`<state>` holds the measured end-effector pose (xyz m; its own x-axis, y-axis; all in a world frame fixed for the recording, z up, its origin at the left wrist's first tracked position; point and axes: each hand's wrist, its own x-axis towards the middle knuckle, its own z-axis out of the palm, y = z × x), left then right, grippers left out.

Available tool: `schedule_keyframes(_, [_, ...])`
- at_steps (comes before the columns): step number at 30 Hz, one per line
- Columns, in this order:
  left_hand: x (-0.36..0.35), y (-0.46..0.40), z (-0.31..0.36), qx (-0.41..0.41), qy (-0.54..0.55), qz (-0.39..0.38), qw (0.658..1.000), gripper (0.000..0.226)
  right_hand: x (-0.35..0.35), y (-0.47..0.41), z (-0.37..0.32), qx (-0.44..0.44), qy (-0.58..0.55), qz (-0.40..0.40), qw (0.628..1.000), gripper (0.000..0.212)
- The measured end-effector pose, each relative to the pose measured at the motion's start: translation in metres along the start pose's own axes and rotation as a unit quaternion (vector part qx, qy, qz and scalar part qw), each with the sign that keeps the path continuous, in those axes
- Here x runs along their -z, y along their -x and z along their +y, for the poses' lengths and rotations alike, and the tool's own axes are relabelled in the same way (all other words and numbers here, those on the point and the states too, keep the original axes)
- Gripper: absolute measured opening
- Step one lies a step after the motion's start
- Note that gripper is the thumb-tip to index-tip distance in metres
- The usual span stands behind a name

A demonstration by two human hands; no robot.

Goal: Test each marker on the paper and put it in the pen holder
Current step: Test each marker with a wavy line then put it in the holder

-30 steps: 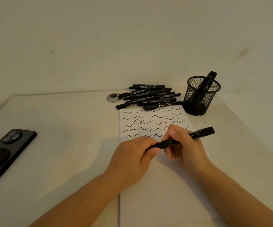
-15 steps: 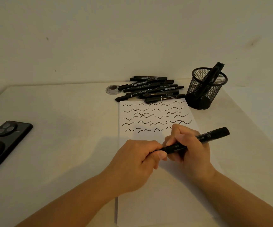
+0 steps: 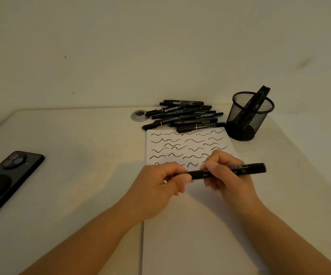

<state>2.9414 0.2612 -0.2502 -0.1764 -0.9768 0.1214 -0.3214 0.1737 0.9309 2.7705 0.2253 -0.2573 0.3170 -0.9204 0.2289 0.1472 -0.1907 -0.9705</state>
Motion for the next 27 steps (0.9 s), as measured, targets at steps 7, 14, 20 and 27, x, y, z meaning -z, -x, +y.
schedule_keyframes(7, [0.024,-0.014,0.000,0.021,0.049,0.153,0.987,0.024,0.022,-0.009,-0.019,-0.001,0.165,0.052,0.985,0.023])
schedule_keyframes(14, [0.021,-0.036,0.038,-0.117,-0.185,0.148,0.965,0.012,0.011,-0.024,-0.049,0.092,0.526,-0.033,0.845,0.020])
schedule_keyframes(20, [0.023,-0.084,0.057,-0.139,-0.204,0.121,0.962,0.015,0.036,-0.051,-0.068,0.103,0.523,0.055,0.845,0.017])
schedule_keyframes(27, [0.059,-0.182,0.013,-0.005,-0.430,0.047,0.902,0.026,0.088,-0.081,-0.094,0.128,0.290,0.282,0.905,0.021])
